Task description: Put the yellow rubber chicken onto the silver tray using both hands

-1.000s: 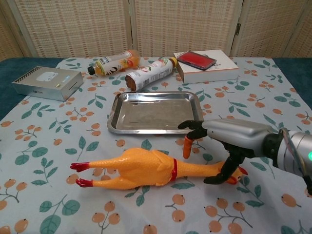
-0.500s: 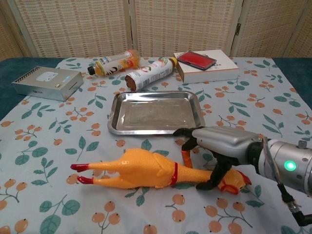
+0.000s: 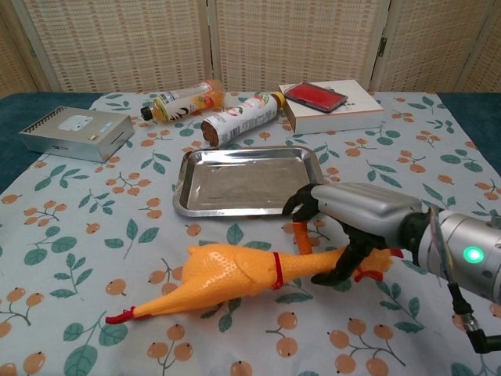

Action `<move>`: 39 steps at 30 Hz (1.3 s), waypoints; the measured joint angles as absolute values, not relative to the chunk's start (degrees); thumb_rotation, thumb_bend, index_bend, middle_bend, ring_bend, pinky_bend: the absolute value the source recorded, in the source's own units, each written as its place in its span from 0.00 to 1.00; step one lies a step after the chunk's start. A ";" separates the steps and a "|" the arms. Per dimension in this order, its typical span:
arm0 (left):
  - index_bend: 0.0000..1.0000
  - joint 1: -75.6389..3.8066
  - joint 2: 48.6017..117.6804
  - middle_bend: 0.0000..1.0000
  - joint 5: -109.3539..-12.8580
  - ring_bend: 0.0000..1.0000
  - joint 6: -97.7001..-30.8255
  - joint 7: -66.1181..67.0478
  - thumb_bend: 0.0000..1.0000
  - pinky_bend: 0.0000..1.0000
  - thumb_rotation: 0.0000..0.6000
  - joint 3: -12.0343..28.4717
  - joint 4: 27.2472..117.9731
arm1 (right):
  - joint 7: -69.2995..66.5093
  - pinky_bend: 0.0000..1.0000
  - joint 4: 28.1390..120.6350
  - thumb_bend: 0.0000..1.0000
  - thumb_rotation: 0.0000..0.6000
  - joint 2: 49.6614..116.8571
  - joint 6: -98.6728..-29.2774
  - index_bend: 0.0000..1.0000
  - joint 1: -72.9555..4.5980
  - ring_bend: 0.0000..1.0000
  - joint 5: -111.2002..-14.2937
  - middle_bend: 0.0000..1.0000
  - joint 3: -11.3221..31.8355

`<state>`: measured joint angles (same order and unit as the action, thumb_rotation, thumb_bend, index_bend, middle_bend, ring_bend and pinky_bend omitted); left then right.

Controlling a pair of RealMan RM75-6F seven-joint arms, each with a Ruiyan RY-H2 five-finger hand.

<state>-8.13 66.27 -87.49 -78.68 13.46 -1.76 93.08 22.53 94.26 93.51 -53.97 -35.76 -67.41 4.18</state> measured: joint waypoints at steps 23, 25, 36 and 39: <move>0.00 -8.18 66.44 0.00 -90.02 0.00 -79.44 11.88 0.43 0.02 1.00 -2.45 92.54 | 5.35 1.00 92.51 0.22 1.00 92.00 -58.88 0.92 -34.24 0.87 -80.14 0.78 3.63; 0.00 -8.32 66.51 0.00 -91.21 0.00 -79.60 10.63 0.43 0.03 1.00 -2.76 92.27 | 2.18 1.00 92.16 0.22 1.00 91.78 -58.90 0.92 -34.22 0.87 -80.95 0.78 3.70; 0.00 -10.77 66.29 0.00 -98.21 0.00 -78.31 -4.85 0.37 0.14 1.00 -5.91 92.21 | -3.43 1.00 90.80 0.22 1.00 90.05 -60.79 0.92 -33.90 0.87 -82.50 0.78 5.64; 0.00 -13.47 65.73 0.00 -100.56 0.00 -75.87 -12.97 0.37 0.13 1.00 -6.96 93.96 | -1.34 1.00 90.51 0.22 1.00 90.12 -61.08 0.92 -34.13 0.88 -81.78 0.78 6.58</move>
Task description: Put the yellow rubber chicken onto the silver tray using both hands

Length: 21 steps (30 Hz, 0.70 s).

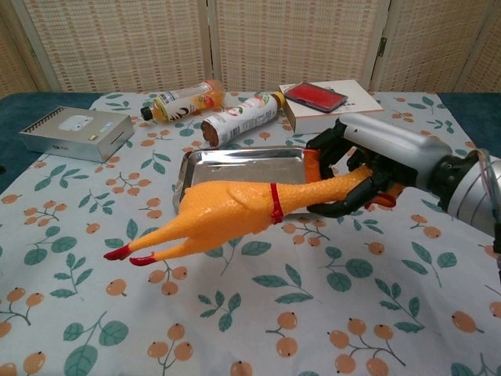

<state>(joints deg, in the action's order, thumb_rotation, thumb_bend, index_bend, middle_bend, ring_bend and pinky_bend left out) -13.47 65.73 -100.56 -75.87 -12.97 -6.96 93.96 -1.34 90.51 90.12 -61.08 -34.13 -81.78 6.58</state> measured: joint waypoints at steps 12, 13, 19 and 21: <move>0.00 -24.89 65.21 0.00 -94.57 0.00 -60.52 -18.81 0.36 0.11 1.00 -4.20 106.11 | 7.59 1.00 91.55 0.22 1.00 93.73 -61.20 0.92 -36.01 0.87 -78.31 0.78 9.34; 0.00 -25.46 65.66 0.00 -92.96 0.00 -59.66 -17.41 0.36 0.11 1.00 -3.46 106.64 | 8.45 1.00 91.72 0.22 1.00 94.26 -61.13 0.92 -36.25 0.87 -77.84 0.78 9.56; 0.00 -27.35 69.67 0.00 -84.69 0.00 -57.57 -8.54 0.36 0.11 1.00 0.16 107.33 | 13.00 1.00 92.46 0.23 1.00 97.37 -61.25 0.92 -37.26 0.87 -75.79 0.78 10.40; 0.00 -27.90 70.92 0.00 -82.08 0.00 -56.95 -6.29 0.36 0.11 1.00 1.04 107.38 | 14.04 1.00 92.59 0.23 1.00 98.39 -61.56 0.92 -37.51 0.87 -75.10 0.78 10.82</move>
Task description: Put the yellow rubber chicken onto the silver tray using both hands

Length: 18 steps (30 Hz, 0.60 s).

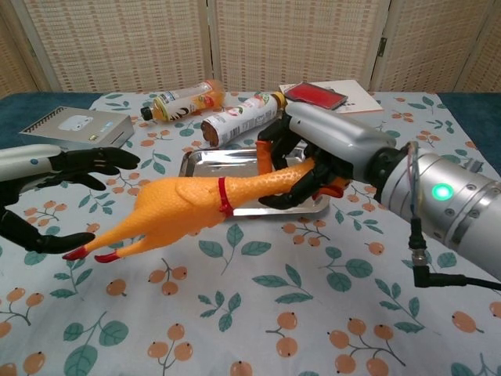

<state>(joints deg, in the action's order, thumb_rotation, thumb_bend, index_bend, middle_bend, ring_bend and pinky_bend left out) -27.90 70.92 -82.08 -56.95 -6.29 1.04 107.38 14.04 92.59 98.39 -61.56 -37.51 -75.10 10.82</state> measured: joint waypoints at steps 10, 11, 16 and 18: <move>0.00 -30.44 75.91 0.00 -73.50 0.00 -55.05 -1.59 0.36 0.10 1.00 4.64 104.95 | 18.67 1.00 92.71 0.23 1.00 102.06 -62.91 0.93 -38.70 0.88 -72.33 0.78 12.45; 0.00 -30.58 76.12 0.00 -72.85 0.00 -54.89 -1.79 0.36 0.10 1.00 4.90 104.69 | 19.09 1.00 92.65 0.23 1.00 102.30 -63.00 0.93 -38.79 0.88 -72.15 0.78 12.52; 0.00 -31.44 77.24 0.00 -69.58 0.00 -53.62 -3.79 0.36 0.11 1.00 6.45 102.61 | 20.45 1.00 92.33 0.23 1.00 103.84 -63.46 0.93 -39.29 0.88 -71.15 0.78 12.96; 0.00 -31.70 77.76 0.00 -69.02 0.00 -53.26 -4.24 0.36 0.12 1.00 6.70 101.97 | 20.87 1.00 92.09 0.23 1.00 104.16 -63.71 0.93 -39.38 0.88 -71.19 0.78 12.92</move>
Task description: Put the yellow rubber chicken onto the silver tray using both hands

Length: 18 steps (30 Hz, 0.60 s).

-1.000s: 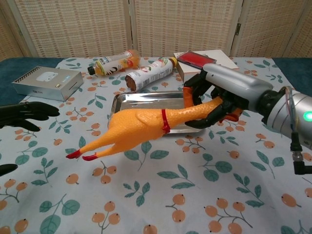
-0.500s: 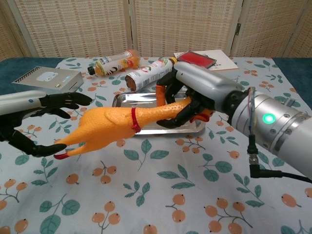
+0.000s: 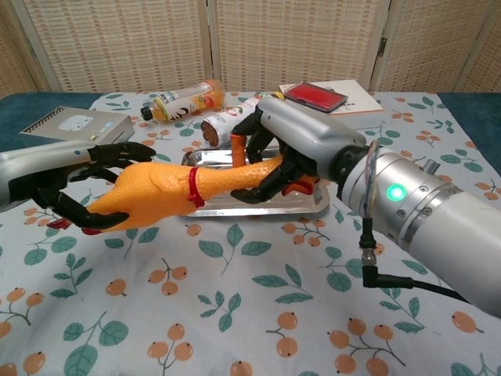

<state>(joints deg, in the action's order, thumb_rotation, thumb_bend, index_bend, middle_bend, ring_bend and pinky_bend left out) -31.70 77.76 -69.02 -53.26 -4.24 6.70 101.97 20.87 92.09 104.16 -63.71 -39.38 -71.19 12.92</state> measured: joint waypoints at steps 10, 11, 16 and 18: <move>0.00 -32.52 76.83 0.00 -69.86 0.00 -50.47 -7.36 0.36 0.20 1.00 6.08 103.34 | 24.44 1.00 88.80 0.23 1.00 107.14 -66.75 0.93 -39.52 0.88 -71.36 0.78 13.23; 0.00 -32.60 76.74 0.00 -69.98 0.00 -50.20 -7.58 0.36 0.20 1.00 5.95 103.49 | 25.02 1.00 88.46 0.23 1.00 107.50 -67.10 0.93 -39.51 0.88 -71.30 0.78 13.27; 0.00 -32.88 77.13 0.00 -70.10 0.00 -49.74 -8.52 0.36 0.23 1.00 5.73 103.47 | 26.51 1.00 87.53 0.23 1.00 109.50 -68.27 0.93 -39.38 0.88 -70.66 0.78 13.44; 0.00 -32.92 77.53 0.00 -70.01 0.00 -49.85 -8.52 0.36 0.23 1.00 5.71 103.16 | 26.44 1.00 87.93 0.23 1.00 109.56 -68.25 0.93 -39.33 0.88 -70.61 0.78 13.44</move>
<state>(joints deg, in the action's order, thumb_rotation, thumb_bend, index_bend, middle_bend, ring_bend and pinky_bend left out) -32.92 77.53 -70.01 -49.85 -8.52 5.71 103.16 26.44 87.93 109.56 -68.25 -39.33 -70.61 13.44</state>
